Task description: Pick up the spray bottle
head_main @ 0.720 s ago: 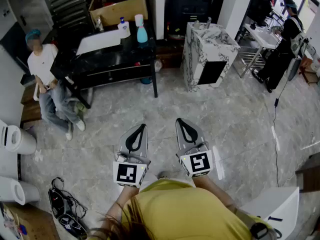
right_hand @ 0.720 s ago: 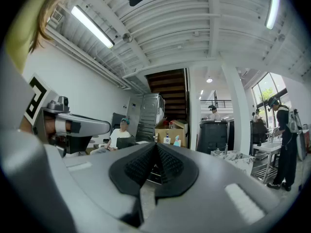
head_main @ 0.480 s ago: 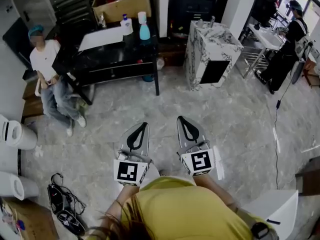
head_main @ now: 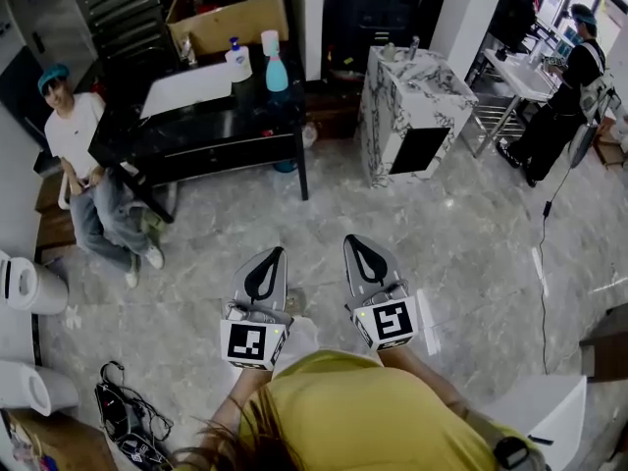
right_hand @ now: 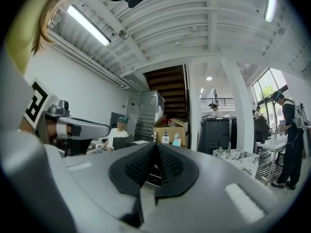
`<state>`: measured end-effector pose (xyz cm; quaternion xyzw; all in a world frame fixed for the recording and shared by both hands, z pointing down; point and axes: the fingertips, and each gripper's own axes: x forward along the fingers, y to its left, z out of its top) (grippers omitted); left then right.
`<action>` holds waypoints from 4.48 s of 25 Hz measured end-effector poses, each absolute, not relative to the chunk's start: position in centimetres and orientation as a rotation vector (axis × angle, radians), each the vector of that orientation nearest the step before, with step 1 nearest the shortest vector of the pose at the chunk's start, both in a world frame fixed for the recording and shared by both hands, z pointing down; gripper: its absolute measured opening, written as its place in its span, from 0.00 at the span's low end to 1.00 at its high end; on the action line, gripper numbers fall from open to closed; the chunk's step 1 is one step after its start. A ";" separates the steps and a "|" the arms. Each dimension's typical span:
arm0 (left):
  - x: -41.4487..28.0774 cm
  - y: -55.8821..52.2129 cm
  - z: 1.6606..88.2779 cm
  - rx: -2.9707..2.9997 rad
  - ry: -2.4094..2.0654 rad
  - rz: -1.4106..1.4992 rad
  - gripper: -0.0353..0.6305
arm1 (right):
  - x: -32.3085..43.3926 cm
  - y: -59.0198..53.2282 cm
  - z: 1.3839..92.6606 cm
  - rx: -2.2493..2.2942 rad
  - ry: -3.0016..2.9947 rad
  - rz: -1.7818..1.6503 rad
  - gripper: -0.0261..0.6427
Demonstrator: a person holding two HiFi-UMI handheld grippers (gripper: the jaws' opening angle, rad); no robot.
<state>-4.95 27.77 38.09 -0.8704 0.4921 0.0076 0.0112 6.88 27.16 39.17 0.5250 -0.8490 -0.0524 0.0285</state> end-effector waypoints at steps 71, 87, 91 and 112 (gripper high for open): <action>-3.8 -35.4 44.9 -2.800 1.662 -0.072 0.51 | 6.7 -33.9 42.9 1.412 -2.692 -0.126 0.04; -4.5 -43.0 52.7 -2.899 1.625 -0.361 0.63 | 5.2 -38.9 45.2 1.435 -2.609 -0.141 0.04; -4.6 -44.8 54.7 -2.873 1.615 -0.449 0.67 | 5.0 -39.8 46.1 1.437 -2.586 -0.129 0.04; -3.4 -48.9 60.6 -2.920 1.488 -0.682 0.67 | 6.4 -42.3 48.2 1.513 -2.489 -0.048 0.04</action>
